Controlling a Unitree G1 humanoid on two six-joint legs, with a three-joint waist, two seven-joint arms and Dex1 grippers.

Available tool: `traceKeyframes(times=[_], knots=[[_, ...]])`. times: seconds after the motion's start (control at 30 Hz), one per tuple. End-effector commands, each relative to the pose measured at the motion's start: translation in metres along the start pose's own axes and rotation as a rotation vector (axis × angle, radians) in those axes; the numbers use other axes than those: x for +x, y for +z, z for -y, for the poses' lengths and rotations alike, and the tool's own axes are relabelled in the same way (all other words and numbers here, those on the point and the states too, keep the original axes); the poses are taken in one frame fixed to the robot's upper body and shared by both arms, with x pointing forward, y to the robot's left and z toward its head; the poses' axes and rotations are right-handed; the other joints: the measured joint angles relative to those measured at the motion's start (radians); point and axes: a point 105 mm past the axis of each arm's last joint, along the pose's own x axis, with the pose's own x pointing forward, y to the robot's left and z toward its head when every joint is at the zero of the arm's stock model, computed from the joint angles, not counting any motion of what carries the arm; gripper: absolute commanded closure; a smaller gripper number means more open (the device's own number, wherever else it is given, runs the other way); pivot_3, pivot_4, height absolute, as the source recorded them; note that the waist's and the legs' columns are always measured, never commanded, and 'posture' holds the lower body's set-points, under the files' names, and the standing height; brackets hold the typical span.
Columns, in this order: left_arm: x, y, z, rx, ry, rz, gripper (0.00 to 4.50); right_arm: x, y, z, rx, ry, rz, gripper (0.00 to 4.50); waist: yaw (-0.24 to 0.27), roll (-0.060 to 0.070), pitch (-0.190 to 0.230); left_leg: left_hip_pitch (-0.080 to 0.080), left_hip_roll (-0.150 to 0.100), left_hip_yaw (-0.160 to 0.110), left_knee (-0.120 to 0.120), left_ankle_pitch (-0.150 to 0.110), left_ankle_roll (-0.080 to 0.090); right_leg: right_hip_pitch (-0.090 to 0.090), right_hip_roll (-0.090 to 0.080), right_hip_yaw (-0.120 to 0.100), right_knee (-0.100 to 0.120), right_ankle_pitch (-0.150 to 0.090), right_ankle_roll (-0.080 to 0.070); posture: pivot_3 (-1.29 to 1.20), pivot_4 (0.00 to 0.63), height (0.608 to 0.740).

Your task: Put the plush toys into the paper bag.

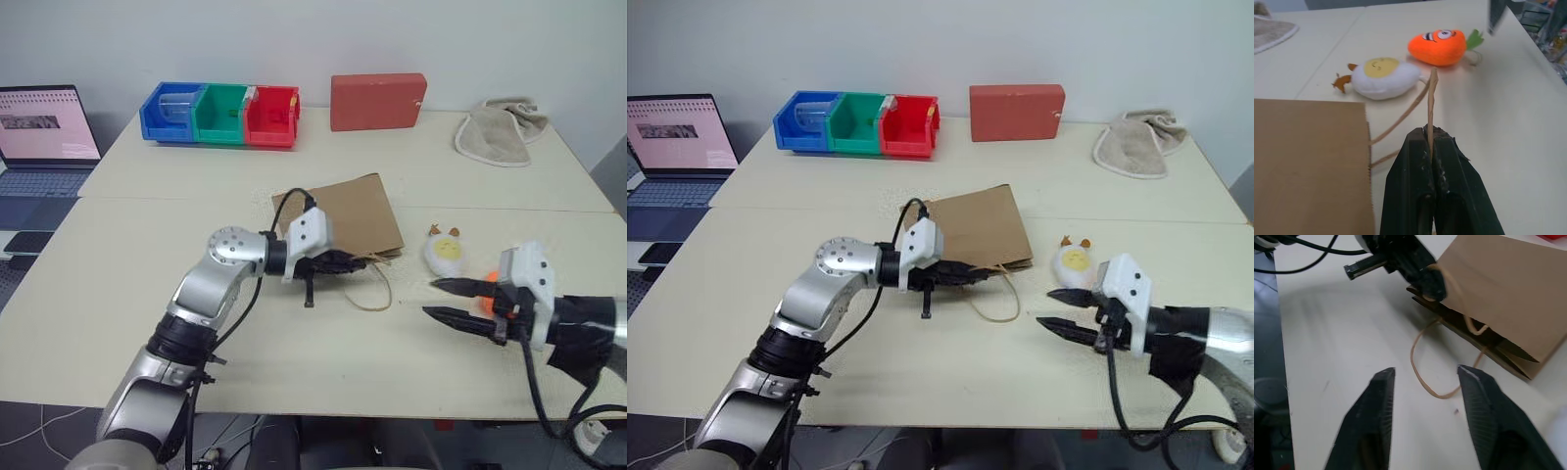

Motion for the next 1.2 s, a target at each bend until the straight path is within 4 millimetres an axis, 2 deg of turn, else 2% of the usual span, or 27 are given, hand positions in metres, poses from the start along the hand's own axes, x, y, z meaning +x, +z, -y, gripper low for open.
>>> traceKeyframes(times=[0.03, 0.07, 0.1, 0.3, 0.5, 0.67, 0.9, 1.2], knots=[[-0.006, 0.028, -0.008, 0.025, 0.034, 0.063, 4.50, 0.023, 0.004, 0.010, -0.038, -0.082, 0.056, 3.92, -0.005, 0.000, 0.000, 0.000, 0.000, 0.000, 0.000, 0.000, 0.000, 0.000, 0.000, 0.000, 0.000, 0.000, 0.000, 0.00, 0.150, 0.740], [-0.008, 0.032, -0.009, 0.015, 0.039, 0.072, 4.50, 0.033, 0.001, 0.013, -0.040, -0.099, 0.063, 4.34, -0.005, 0.000, 0.000, 0.000, 0.000, 0.000, 0.000, 0.000, 0.000, 0.000, 0.000, 0.000, 0.000, 0.000, 0.000, 0.00, 0.150, 0.740], [-0.009, 0.035, -0.010, 0.007, 0.043, 0.078, 4.50, 0.040, -0.001, 0.015, -0.043, -0.109, 0.066, 4.49, -0.006, 0.000, 0.000, 0.000, 0.000, 0.000, 0.000, 0.000, 0.000, 0.000, 0.000, 0.000, 0.000, 0.000, -0.001, 0.00, 0.150, 0.740], [-0.016, 0.050, -0.012, -0.063, 0.043, 0.126, 4.50, 0.087, 0.000, 0.028, -0.135, -0.212, 0.140, 4.49, -0.003, 0.000, 0.000, 0.000, 0.001, -0.001, -0.001, 0.000, 0.000, -0.002, 0.002, 0.000, 0.001, 0.000, 0.001, 0.00, 0.150, 0.740], [-0.019, 0.047, -0.011, -0.079, 0.053, 0.106, 4.50, 0.118, -0.005, 0.040, -0.195, -0.335, 0.182, 4.49, -0.003, 0.000, 0.000, -0.001, 0.001, -0.002, -0.003, 0.000, 0.000, -0.003, 0.003, 0.000, 0.001, 0.001, 0.001, 0.00, 0.150, 0.740], [-0.019, 0.047, -0.009, -0.078, 0.052, 0.097, 4.50, 0.132, 0.000, 0.046, -0.189, -0.418, 0.243, 4.49, -0.004, 0.000, 0.000, -0.001, 0.002, -0.002, -0.003, 0.000, 0.000, -0.003, 0.003, 0.000, 0.001, 0.000, 0.000, 0.00, 0.150, 0.740], [-0.022, 0.048, -0.006, -0.084, 0.049, 0.098, 4.50, 0.150, -0.010, 0.052, -0.215, -0.495, 0.219, 4.49, -0.005, 0.000, 0.000, 0.000, 0.002, -0.002, -0.003, 0.000, 0.000, -0.003, 0.003, 0.000, 0.002, 0.000, 0.000, 0.00, 0.150, 0.740], [-0.029, 0.058, -0.011, -0.078, 0.068, 0.118, 4.50, 0.172, -0.035, 0.060, -0.249, -0.536, 0.108, 4.49, -0.010, 0.000, 0.000, 0.000, 0.002, -0.002, -0.003, 0.000, 0.000, -0.003, 0.004, 0.000, 0.002, 0.001, 0.000, 0.00, 0.150, 0.740]])
